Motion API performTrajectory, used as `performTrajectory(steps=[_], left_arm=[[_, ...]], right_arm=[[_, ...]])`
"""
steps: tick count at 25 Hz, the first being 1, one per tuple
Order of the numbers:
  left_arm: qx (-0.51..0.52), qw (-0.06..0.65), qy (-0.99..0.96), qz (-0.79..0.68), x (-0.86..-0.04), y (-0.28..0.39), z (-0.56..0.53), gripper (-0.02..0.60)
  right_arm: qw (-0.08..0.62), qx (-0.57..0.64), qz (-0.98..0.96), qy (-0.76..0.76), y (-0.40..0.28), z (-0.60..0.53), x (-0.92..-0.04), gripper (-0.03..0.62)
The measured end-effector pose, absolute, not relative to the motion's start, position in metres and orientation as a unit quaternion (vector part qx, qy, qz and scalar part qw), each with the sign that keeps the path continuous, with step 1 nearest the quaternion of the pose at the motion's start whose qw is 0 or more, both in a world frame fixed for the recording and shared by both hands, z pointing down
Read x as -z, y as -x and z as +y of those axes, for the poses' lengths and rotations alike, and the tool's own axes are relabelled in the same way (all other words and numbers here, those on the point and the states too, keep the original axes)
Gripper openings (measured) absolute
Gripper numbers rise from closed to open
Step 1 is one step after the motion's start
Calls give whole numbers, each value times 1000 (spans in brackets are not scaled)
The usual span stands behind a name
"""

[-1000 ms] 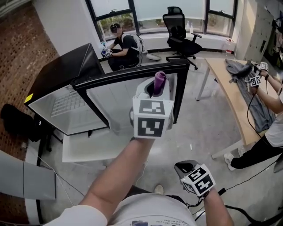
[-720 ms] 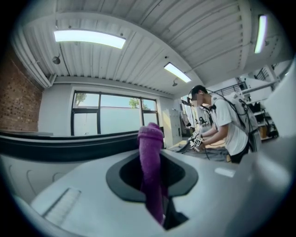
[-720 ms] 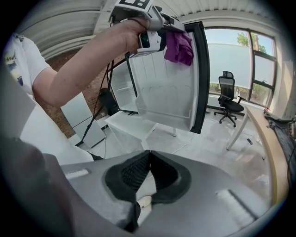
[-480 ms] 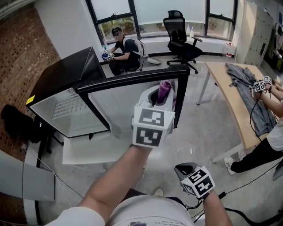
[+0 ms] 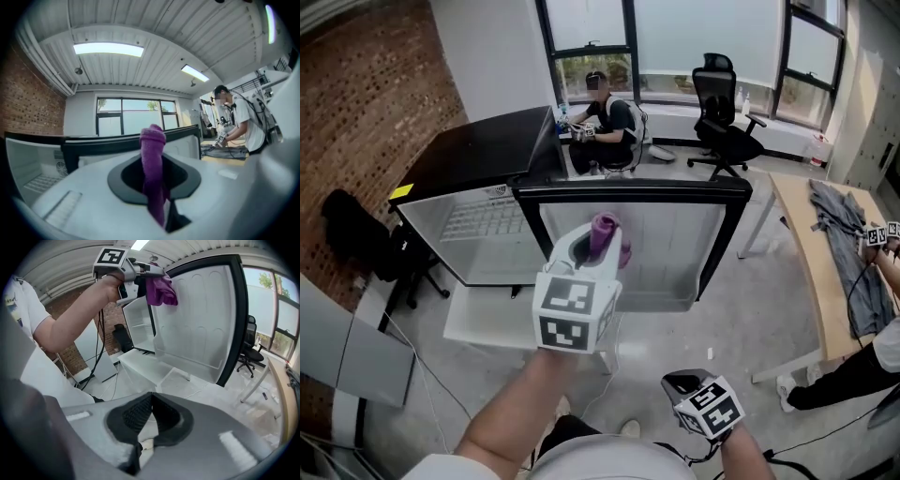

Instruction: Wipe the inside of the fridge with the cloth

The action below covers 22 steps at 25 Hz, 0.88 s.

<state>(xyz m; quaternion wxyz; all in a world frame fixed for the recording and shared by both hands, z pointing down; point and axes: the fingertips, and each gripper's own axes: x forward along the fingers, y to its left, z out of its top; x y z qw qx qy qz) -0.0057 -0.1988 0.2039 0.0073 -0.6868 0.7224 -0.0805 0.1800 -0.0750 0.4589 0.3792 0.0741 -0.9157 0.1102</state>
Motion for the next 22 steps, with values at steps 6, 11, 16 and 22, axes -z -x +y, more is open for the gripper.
performTrajectory(steps=[6, 11, 16, 22], left_arm=[[94, 6, 637, 765, -211, 59, -172, 70], [103, -4, 619, 779, -224, 76, -172, 71], [108, -6, 611, 785, -229, 86, -186, 69], [106, -16, 626, 773, -242, 68, -208, 69]], right_arm=[[382, -98, -918, -40, -157, -66, -458, 3], [388, -98, -916, -28, -156, -63, -462, 3], [388, -103, -915, -40, -165, -69, -463, 3], [387, -115, -913, -66, -186, -82, -465, 3]])
